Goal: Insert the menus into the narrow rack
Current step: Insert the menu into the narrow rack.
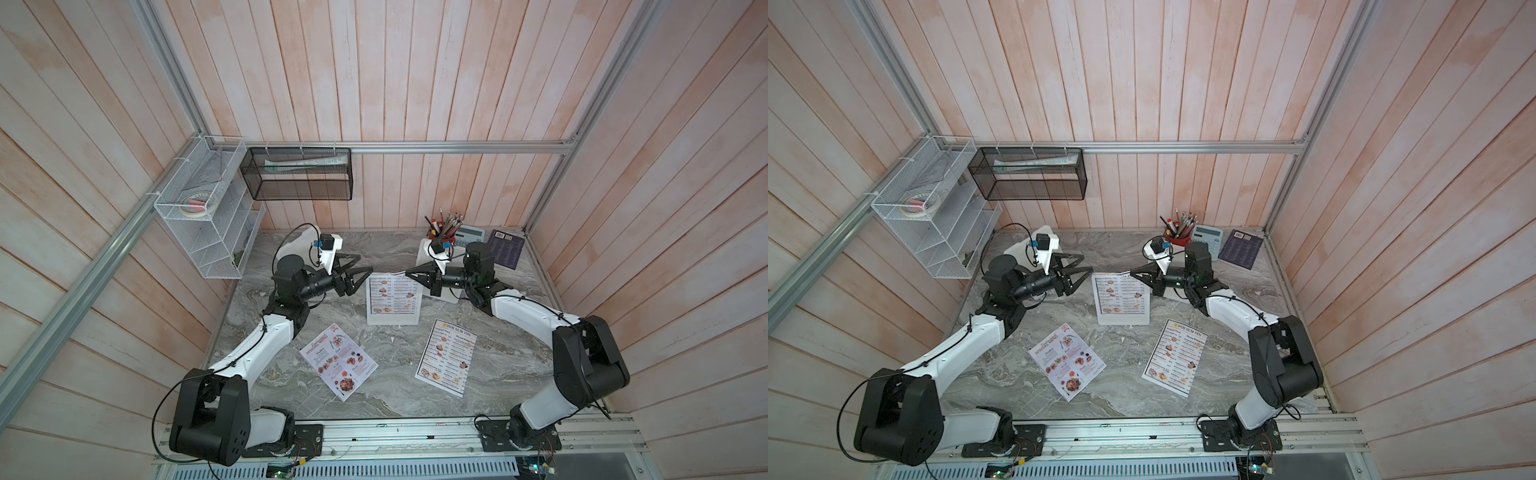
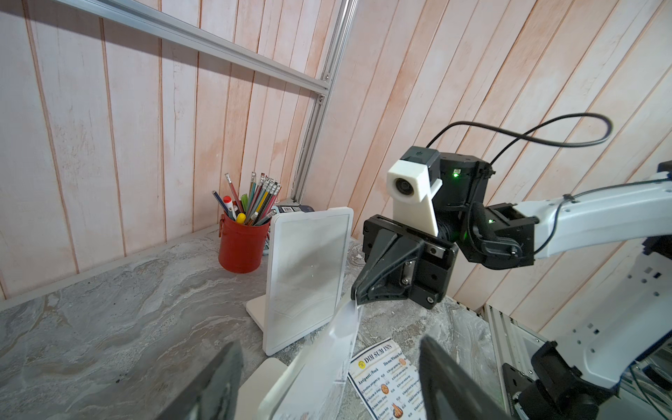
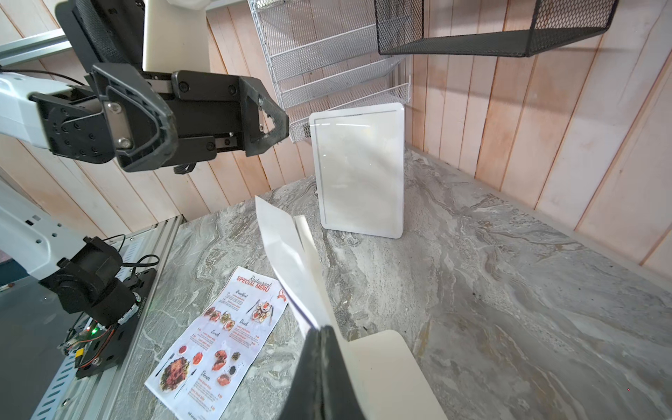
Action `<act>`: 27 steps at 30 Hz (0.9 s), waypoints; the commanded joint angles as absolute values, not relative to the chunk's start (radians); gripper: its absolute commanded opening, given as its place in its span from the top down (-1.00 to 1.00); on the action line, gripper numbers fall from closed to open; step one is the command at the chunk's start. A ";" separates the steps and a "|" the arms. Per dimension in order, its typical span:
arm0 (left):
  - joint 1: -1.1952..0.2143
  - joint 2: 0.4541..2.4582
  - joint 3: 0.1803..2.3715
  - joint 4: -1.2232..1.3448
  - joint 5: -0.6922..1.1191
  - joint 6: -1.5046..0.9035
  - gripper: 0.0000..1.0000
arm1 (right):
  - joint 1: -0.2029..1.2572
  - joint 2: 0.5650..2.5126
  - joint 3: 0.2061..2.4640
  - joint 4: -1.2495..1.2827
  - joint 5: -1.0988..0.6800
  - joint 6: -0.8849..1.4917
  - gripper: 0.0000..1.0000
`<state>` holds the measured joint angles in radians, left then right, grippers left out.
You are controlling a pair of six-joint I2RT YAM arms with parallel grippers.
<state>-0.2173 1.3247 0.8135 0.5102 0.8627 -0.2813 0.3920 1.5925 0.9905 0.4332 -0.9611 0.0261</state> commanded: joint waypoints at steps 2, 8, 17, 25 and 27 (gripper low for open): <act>-0.222 1.298 0.796 0.520 0.868 -0.282 -0.56 | 0.390 1.534 1.003 0.452 -0.895 0.059 0.60; -0.222 1.294 0.789 0.524 0.866 -0.280 -0.57 | 0.411 1.464 1.037 0.441 -0.745 0.121 0.36; -0.242 1.200 0.700 0.460 0.720 -0.272 -0.56 | 0.684 1.450 1.121 0.261 -0.084 0.080 0.26; -0.263 1.087 0.570 0.443 0.607 -0.247 -0.58 | 0.753 1.603 1.323 0.114 0.196 0.107 0.26; -0.264 1.096 0.553 0.445 0.596 -0.246 -0.58 | 0.761 1.625 1.341 0.104 0.204 0.106 0.26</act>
